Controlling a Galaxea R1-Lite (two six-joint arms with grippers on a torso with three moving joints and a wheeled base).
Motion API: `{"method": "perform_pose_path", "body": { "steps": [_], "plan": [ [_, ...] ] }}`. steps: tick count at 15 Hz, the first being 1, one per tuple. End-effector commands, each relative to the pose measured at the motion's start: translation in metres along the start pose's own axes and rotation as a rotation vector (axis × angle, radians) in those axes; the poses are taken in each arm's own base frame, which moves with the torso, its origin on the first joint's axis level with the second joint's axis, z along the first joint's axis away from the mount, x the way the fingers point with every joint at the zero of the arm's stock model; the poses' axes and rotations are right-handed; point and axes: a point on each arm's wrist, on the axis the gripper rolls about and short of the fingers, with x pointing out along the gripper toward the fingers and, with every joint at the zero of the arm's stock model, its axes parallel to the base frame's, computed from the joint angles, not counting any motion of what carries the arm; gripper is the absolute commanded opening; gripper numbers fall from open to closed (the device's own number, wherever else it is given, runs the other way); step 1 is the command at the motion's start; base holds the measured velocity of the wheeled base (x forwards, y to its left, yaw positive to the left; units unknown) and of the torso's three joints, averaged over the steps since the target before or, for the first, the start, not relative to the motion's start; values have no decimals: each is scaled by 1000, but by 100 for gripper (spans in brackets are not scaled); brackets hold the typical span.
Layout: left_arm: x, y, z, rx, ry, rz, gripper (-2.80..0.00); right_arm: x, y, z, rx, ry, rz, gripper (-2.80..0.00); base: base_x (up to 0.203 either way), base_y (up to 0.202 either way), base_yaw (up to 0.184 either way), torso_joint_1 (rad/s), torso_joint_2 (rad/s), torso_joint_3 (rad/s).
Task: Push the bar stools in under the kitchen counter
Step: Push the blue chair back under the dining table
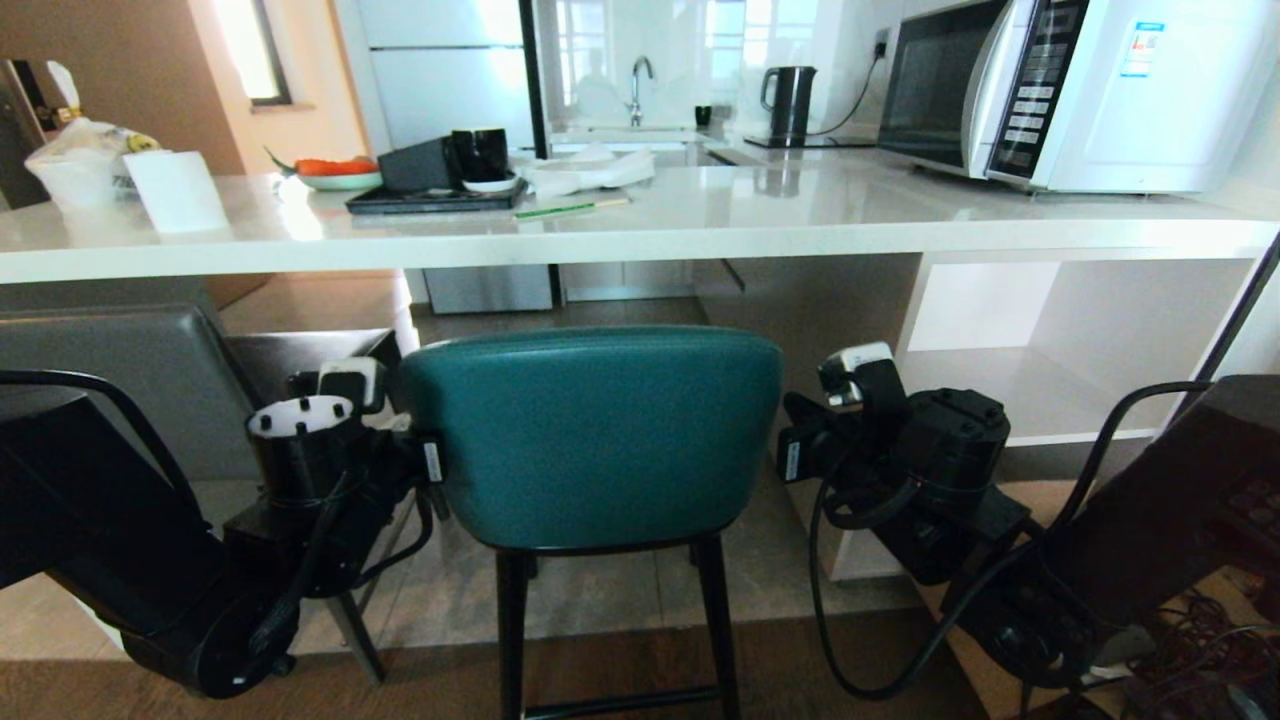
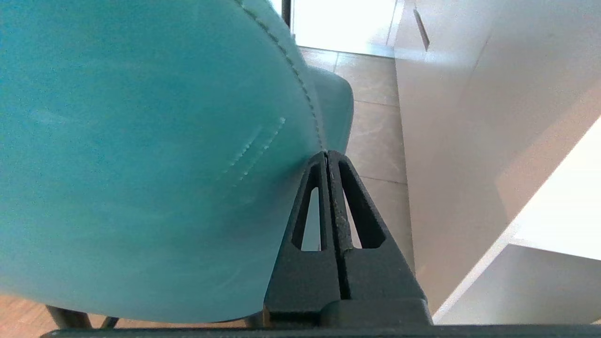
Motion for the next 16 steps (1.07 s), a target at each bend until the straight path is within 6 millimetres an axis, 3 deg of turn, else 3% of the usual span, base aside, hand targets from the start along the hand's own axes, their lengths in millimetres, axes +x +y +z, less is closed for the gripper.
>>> {"method": "perform_pose_path", "body": {
  "steps": [1, 10, 16],
  "plan": [
    [-1, -1, -1, 7, 0, 3, -280, 1, 0, -1, -1, -1, -4, -280, 0, 0, 0, 0, 0, 0],
    [-2, 3, 6, 26, -20, 9, -280, 27, 16, -2, 9, -24, -27, -280, 7, 0, 0, 0, 0, 0],
    [-1, 3, 6, 26, -20, 4, -280, 27, 19, -3, 11, -20, -21, -280, 183, 0, 2, 1, 3, 3]
  ]
}}
